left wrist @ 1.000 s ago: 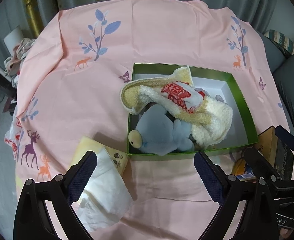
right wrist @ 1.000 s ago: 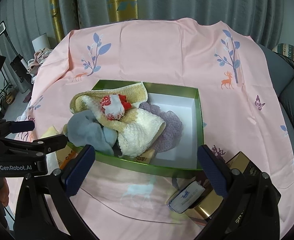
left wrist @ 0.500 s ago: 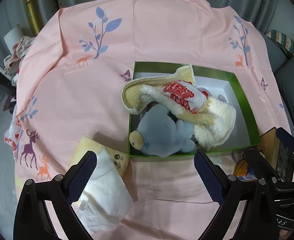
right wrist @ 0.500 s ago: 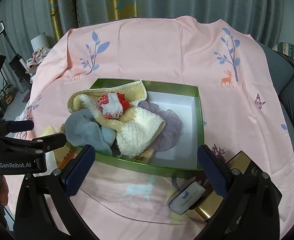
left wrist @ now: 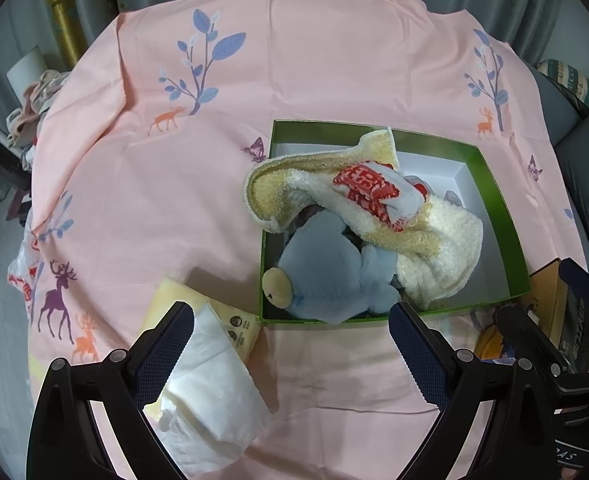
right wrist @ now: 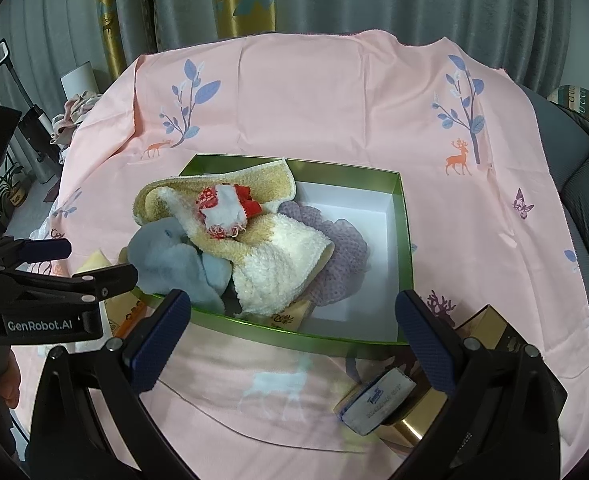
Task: Organize soft objects
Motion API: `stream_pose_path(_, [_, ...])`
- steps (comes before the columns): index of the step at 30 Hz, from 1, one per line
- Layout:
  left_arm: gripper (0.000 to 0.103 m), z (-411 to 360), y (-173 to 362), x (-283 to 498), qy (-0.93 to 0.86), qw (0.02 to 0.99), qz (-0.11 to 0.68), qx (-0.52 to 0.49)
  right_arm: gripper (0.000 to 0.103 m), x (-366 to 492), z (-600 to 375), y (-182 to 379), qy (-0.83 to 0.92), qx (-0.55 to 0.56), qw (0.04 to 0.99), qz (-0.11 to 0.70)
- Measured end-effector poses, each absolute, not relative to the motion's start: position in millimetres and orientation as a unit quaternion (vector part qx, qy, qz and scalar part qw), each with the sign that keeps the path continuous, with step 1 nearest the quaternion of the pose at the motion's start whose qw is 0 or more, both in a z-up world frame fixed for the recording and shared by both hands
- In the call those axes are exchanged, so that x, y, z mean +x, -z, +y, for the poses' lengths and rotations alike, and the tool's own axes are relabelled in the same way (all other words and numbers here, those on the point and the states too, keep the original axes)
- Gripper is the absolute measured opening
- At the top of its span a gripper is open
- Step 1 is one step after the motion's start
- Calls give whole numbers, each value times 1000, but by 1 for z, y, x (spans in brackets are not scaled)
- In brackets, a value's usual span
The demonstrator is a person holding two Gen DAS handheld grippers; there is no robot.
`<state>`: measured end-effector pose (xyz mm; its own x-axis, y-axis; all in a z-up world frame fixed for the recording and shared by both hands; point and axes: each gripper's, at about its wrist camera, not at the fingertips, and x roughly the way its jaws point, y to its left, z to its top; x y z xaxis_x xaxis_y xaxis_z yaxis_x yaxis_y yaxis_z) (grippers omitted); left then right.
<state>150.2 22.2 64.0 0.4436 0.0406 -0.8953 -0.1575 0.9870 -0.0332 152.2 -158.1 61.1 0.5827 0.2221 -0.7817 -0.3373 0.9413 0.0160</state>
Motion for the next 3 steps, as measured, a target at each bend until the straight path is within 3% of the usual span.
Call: stream_pose_path(3, [98,22,-62,153,-58,846,528,-57,102,153,-158,-60,-157,-70,887,429])
